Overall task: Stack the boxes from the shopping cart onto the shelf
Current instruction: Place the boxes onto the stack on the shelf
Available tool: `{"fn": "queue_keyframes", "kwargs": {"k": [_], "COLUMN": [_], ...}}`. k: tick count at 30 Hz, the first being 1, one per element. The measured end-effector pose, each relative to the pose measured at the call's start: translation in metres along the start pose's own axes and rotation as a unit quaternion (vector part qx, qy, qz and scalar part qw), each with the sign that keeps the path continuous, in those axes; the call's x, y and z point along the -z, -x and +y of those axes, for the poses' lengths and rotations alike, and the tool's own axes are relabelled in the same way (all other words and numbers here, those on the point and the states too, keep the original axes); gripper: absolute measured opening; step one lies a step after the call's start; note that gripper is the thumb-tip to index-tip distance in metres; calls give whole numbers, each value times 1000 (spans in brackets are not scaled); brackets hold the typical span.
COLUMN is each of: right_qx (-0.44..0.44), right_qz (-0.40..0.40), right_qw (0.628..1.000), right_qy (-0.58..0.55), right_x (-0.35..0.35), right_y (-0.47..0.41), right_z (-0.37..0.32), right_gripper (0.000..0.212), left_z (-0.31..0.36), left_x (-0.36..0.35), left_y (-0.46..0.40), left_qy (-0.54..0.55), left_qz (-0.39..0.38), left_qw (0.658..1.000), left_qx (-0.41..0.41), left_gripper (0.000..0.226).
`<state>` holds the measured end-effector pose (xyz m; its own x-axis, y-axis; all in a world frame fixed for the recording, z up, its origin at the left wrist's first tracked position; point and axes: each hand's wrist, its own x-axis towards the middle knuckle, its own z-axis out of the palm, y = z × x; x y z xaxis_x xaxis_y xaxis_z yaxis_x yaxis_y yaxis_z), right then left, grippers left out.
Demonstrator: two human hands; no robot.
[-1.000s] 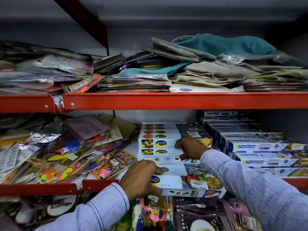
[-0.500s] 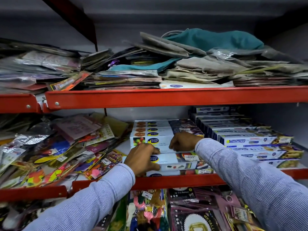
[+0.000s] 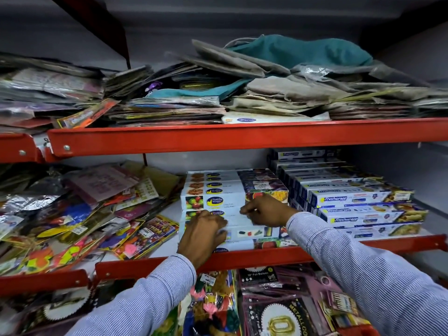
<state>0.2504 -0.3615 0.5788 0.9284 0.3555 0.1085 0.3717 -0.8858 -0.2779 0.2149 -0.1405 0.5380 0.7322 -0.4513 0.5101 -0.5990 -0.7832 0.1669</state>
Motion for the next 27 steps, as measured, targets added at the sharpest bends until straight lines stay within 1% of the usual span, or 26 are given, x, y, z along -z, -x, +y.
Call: {"fn": "queue_keyframes", "kwargs": {"k": [7,10,14,16,18,20,23,26,27], "right_qx": [7,6,-7,-12,-20,-22,-10,-5,-6], "right_qz": [59,87,100,103,130,176,231,228,217], "right_qw": [998,996,995,995,991,984,973,973,976], "right_qy": [-33,-30,-17,-12,-5,-20,-27,-24,-21], "right_x": [-22,-28,-31,-33,-35,-39,-51,-78,-92], "right_y": [18,22,23,24,28,38,68,110,124], "right_z": [0,-3,-7,-10,-15,-23,-41,-63,-70], "right_gripper": [34,34,34,34,35,35,37,37,36], "left_z": [6,5,2,1,2,3,7,11,11], "left_x": [-5,-7,-12,-15,-15,-9,4,4,0], "left_y": [6,6,7,10,17,30,63,117,140], "left_qy": [-21,-26,-49,-71,-85,-87,-65,-33,-26], "left_qz": [7,7,-6,-11,-4,19,46,34,19], "left_qw": [1000,1000,998,997,996,996,996,998,998], "left_qx": [-15,-14,-24,-17,-7,-16,-37,-44,-47], "left_gripper": [23,23,29,32,40,47,47,38,33]}}
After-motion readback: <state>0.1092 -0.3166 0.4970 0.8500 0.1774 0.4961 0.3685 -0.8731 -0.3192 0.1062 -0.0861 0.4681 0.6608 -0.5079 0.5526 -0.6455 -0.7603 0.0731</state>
